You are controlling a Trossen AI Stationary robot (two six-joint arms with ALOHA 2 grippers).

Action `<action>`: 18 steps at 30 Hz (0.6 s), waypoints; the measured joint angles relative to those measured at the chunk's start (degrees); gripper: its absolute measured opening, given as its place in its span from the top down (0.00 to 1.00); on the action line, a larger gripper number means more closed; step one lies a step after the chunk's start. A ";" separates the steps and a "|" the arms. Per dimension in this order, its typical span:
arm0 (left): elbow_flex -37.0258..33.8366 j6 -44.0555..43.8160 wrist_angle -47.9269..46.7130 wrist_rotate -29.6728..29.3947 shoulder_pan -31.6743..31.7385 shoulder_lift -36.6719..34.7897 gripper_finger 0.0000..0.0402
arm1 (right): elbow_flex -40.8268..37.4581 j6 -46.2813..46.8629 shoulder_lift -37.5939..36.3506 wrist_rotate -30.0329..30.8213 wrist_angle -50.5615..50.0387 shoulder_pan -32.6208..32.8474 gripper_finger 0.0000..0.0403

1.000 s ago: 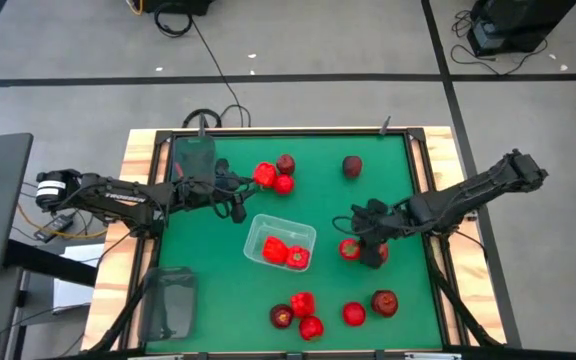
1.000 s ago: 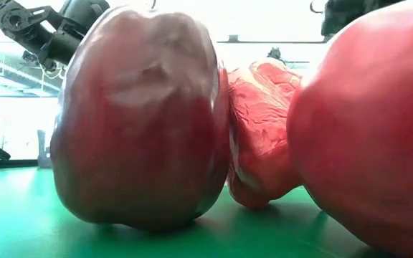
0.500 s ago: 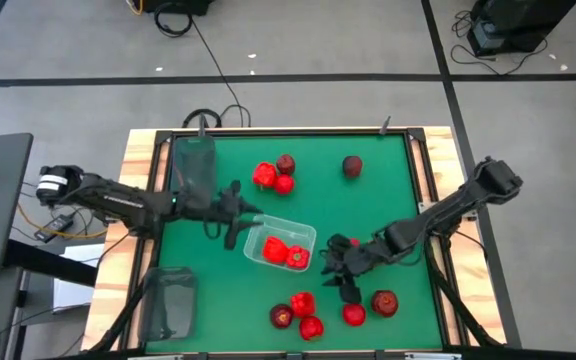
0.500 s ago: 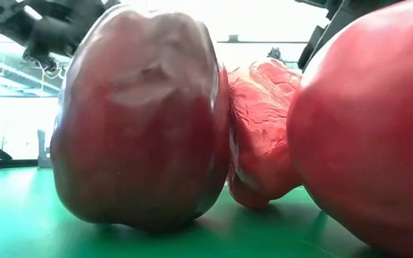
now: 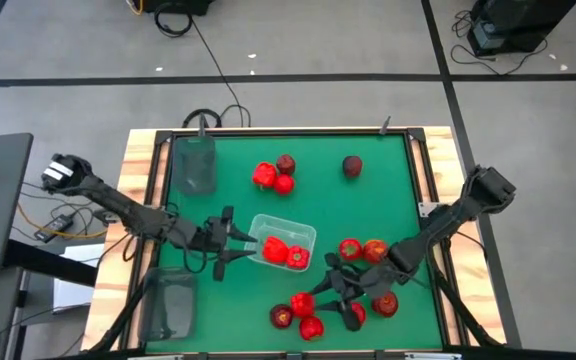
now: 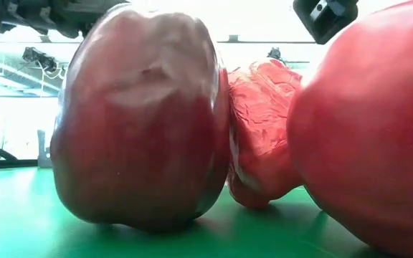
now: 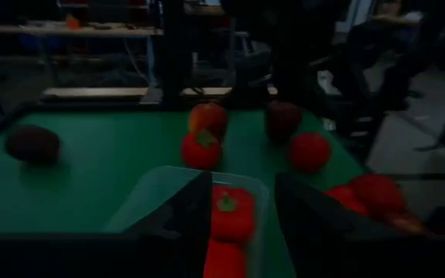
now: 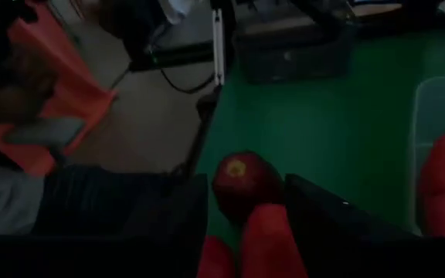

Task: Sort produce into baskets
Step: Put the red bell pepper into the transparent bin

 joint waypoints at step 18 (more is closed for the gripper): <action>0.00 -14.91 2.42 -3.96 -3.10 13.02 0.63 | 2.02 -4.17 6.92 6.54 0.54 0.07 0.24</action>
